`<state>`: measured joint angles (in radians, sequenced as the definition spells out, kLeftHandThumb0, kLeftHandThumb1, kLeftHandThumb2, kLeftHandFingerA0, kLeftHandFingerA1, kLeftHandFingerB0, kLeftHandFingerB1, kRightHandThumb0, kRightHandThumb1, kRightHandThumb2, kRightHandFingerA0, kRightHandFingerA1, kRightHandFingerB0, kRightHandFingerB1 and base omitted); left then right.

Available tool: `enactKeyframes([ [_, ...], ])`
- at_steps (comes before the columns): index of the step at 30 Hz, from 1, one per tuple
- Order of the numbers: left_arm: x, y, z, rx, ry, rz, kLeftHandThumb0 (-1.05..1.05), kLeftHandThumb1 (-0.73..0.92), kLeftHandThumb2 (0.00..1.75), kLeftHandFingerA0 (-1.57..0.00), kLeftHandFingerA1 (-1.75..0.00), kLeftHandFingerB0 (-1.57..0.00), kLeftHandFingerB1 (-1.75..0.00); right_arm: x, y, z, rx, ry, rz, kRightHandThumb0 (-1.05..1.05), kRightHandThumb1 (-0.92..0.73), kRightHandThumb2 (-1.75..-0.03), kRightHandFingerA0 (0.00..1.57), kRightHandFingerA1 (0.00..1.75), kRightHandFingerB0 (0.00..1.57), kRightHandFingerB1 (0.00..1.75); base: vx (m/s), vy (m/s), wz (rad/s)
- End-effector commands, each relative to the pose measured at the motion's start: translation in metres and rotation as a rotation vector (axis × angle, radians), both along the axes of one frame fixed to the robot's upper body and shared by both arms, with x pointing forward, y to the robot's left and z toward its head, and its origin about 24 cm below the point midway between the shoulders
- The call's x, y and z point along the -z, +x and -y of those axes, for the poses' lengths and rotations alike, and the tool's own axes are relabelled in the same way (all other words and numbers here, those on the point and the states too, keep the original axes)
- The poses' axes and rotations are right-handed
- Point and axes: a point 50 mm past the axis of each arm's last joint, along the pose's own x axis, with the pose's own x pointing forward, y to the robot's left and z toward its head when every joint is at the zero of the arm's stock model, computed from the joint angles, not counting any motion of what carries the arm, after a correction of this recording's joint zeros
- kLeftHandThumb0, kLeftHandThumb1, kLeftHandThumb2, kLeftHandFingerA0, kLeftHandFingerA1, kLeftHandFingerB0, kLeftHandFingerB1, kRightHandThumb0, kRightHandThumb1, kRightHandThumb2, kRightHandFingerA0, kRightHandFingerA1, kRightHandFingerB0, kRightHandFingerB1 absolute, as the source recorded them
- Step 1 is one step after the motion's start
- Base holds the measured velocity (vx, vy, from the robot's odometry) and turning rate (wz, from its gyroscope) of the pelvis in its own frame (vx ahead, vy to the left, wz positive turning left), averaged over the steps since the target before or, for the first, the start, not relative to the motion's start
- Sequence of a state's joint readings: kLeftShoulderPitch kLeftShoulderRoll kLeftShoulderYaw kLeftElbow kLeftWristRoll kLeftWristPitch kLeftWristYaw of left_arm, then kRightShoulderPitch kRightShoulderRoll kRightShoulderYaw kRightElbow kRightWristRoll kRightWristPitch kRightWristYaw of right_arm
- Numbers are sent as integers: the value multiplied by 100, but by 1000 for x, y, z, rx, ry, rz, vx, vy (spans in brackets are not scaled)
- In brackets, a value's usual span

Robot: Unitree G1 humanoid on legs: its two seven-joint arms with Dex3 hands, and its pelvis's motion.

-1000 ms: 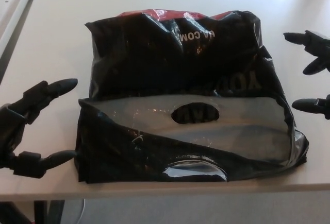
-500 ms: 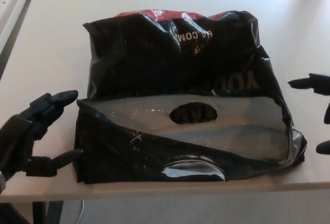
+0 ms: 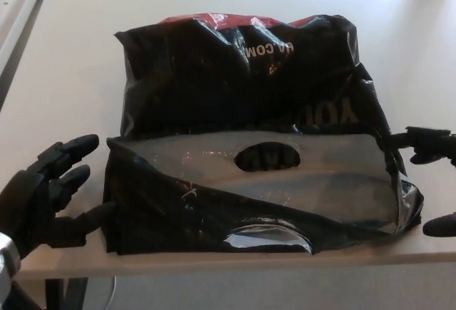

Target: A plastic bag is kept infront of the robot in the middle of the desk and the robot uses both its hands to grab it from the top and lifts it up and then releases it.

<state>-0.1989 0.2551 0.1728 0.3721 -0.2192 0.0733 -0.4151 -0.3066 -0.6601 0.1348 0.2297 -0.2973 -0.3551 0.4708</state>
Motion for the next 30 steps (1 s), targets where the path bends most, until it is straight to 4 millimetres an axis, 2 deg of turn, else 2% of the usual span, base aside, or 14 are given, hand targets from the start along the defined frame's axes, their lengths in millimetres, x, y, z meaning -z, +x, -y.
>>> enactKeyframes([
  [1,6,-4,1,-35,-47,-70,-66,41,54,-21,-31,-13,-26,16,5,-6,26,38,-27,-81,-40,-77,32,43,13,34,0,0,0],
  [2,6,-5,2,-31,-45,-71,-68,36,74,-18,-41,-9,-35,18,6,-7,33,40,-30,-80,-39,-77,31,44,13,34,0,0,0],
  [3,5,-7,5,-16,-51,-78,-68,37,76,-16,-41,-6,-33,24,10,-9,52,59,-38,-78,-39,-76,31,44,13,35,0,0,0],
  [4,6,-8,7,-8,-53,-83,-69,43,55,-24,-32,-13,-26,27,12,-8,61,73,-36,-78,-39,-76,34,45,14,35,0,0,0],
  [5,7,-9,9,-4,-53,-87,-69,43,55,-24,-32,-13,-26,28,13,-8,64,81,-29,-78,-39,-76,34,45,14,35,0,0,0],
  [6,6,-10,11,0,-54,-93,-70,37,75,-19,-41,-8,-36,31,16,-8,80,89,-33,-78,-39,-77,32,44,11,34,0,0,0],
  [15,6,-20,23,60,-119,-141,-73,37,78,-20,-41,-9,-36,41,37,-13,155,131,-37,-74,-38,-75,31,45,11,35,0,0,0],
  [16,5,-23,26,79,-126,-147,-75,42,55,-25,-32,-14,-26,43,38,-13,168,127,-42,-74,-38,-75,31,45,12,35,0,0,0],
  [21,4,-35,38,154,-125,-168,-73,42,55,-23,-32,-11,-25,51,40,-9,202,138,-65,-74,-38,-75,32,45,13,35,0,0,0],
  [22,4,-38,40,165,-116,-173,-69,37,79,-16,-42,-4,-32,53,40,-8,208,135,-66,-75,-39,-75,31,44,13,35,0,0,0],
  [24,3,-42,43,191,-113,-185,-68,37,78,-15,-42,-5,-32,56,41,-7,216,141,-72,-75,-39,-75,31,44,13,35,0,0,0],
  [25,4,-45,47,206,-127,-202,-64,42,55,-20,-33,-12,-26,57,42,-7,231,158,-78,-75,-39,-75,32,44,13,35,0,0,0],
  [26,4,-46,49,212,-130,-214,-65,36,71,-16,-42,-10,-36,59,43,-7,240,172,-81,-75,-39,-76,30,44,13,35,0,0,0],
  [30,8,-45,57,194,-108,-256,-63,36,71,-26,-45,-16,-37,60,45,-8,266,256,-93,-71,-38,-74,29,43,15,36,0,0,0],
])
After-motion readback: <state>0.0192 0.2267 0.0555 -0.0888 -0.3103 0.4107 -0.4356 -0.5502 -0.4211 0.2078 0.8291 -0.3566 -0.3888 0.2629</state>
